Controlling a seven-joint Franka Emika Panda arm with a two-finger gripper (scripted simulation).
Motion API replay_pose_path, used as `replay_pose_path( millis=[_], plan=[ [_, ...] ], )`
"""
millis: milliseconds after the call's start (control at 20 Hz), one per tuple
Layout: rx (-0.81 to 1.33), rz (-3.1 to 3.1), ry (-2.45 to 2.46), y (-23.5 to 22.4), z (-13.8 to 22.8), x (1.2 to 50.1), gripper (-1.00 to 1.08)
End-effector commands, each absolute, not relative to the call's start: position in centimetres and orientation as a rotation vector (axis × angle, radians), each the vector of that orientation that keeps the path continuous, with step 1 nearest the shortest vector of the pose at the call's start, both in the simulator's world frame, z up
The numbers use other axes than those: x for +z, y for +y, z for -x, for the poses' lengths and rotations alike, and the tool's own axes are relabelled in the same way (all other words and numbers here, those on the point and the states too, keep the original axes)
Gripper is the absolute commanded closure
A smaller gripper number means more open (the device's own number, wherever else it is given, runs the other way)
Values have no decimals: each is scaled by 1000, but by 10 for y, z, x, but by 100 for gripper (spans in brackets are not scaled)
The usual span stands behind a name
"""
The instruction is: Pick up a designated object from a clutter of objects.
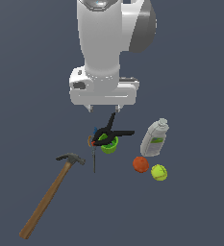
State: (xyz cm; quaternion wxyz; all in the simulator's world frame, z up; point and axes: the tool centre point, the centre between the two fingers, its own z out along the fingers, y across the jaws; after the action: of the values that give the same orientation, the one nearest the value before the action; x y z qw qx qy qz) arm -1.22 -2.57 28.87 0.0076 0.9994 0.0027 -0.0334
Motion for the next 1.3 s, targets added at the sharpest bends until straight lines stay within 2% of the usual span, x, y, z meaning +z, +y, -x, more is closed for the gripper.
replay_pose_path(
  millis=[0,450,1250],
  plan=[
    [-104,-3126,0,-27,11,284,-92],
    [-82,-3135,-99,-39,-6,240,-92],
    [-16,-3117,-424,-86,-26,97,-92]
  ],
)
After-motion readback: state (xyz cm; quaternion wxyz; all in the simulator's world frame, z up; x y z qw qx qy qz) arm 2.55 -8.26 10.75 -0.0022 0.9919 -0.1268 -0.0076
